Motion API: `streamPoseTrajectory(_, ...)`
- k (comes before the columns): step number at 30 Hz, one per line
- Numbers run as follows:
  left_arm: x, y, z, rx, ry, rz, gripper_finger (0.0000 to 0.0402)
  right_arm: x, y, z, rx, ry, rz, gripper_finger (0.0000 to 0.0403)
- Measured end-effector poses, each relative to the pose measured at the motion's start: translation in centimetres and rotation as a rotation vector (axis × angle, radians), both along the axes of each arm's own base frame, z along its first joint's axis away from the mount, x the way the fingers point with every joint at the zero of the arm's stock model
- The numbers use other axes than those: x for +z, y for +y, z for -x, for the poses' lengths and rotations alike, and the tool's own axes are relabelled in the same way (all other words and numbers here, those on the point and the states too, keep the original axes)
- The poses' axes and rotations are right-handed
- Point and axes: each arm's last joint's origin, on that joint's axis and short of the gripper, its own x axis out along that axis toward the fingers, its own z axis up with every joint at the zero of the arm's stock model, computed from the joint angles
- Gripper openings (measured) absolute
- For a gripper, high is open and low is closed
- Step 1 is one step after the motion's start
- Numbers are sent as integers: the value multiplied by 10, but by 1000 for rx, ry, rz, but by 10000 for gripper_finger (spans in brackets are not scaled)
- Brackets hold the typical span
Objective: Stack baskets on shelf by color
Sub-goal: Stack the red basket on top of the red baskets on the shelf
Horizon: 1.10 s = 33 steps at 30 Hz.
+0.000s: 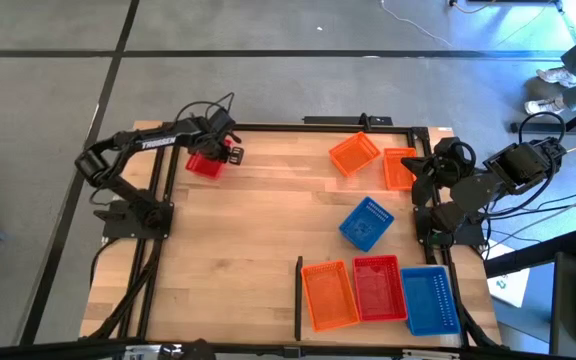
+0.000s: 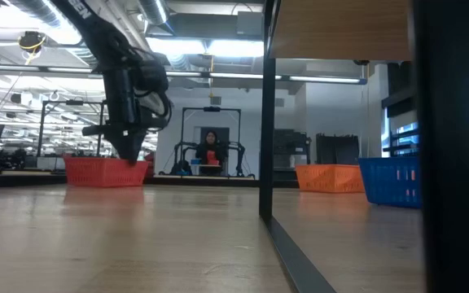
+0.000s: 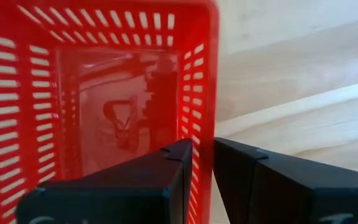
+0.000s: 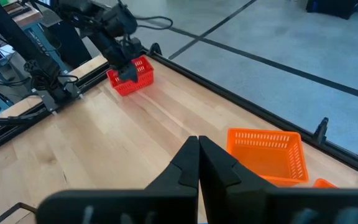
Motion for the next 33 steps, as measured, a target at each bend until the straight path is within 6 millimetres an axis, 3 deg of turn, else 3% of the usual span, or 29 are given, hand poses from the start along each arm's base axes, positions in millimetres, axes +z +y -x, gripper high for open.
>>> streamPoseTrajectory(10,-31,5,-7,-129,85,91,39,1,0,-1,2,-7,-3,0)
streamPoseTrajectory(14,-33,5,-7,-140,87,99,6,1,0,-1,2,-6,6,0)
streamPoseTrajectory(19,-29,4,-7,-197,83,89,1,1,0,-1,2,-5,8,0)
streamPoseTrajectory(25,6,-4,-21,-400,71,78,0,1,0,-1,37,33,59,1)
streamPoseTrajectory(33,102,-31,-72,-965,35,-143,0,0,1,-3,71,77,112,24)
